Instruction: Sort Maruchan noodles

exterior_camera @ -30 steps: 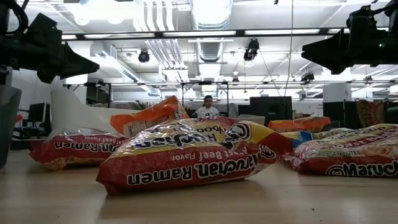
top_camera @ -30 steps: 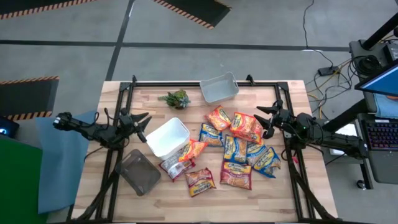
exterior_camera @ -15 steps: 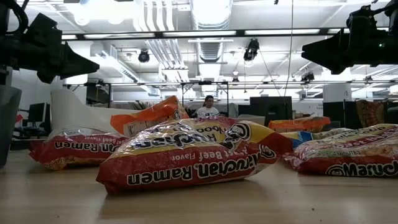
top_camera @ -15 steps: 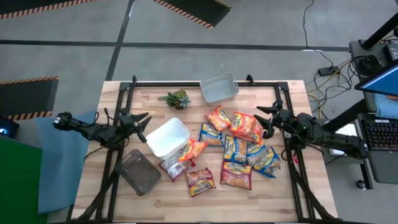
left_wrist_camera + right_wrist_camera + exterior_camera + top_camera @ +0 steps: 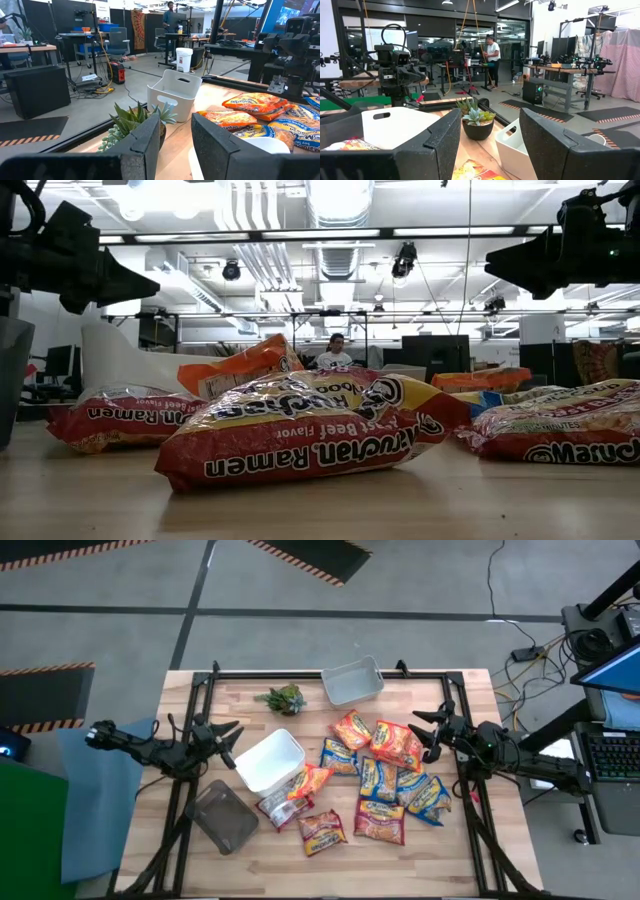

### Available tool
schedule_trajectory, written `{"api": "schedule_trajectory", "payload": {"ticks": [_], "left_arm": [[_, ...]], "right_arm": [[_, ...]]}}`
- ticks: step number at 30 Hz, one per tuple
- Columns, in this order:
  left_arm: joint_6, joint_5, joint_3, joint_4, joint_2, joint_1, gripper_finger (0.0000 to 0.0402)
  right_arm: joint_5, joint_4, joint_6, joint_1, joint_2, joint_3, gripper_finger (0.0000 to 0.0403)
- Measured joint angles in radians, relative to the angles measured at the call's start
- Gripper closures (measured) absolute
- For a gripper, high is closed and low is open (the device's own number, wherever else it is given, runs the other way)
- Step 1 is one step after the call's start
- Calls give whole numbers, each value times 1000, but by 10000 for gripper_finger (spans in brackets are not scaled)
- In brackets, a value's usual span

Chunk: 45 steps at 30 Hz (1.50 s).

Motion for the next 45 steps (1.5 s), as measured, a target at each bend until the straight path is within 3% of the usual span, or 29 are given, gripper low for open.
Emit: {"api": "schedule_trajectory", "payload": {"ticks": [19, 25, 29, 36, 45], "left_arm": [[-16, 0, 0, 16, 0, 0, 306], [-383, 4, 0, 217, 0, 1, 306], [-383, 25, 0, 337, 0, 1, 306], [-345, 164, 0, 497, 31, 1, 306], [-307, 166, 0, 787, 263, 1, 306]], "right_arm": [[-2, 47, 24, 0, -1, 1, 211], [-1, 46, 98, 0, 30, 78, 211], [24, 4, 131, 0, 105, 190, 211], [79, -234, 186, 0, 284, 401, 211], [78, -284, 122, 0, 430, 510, 211]]}}
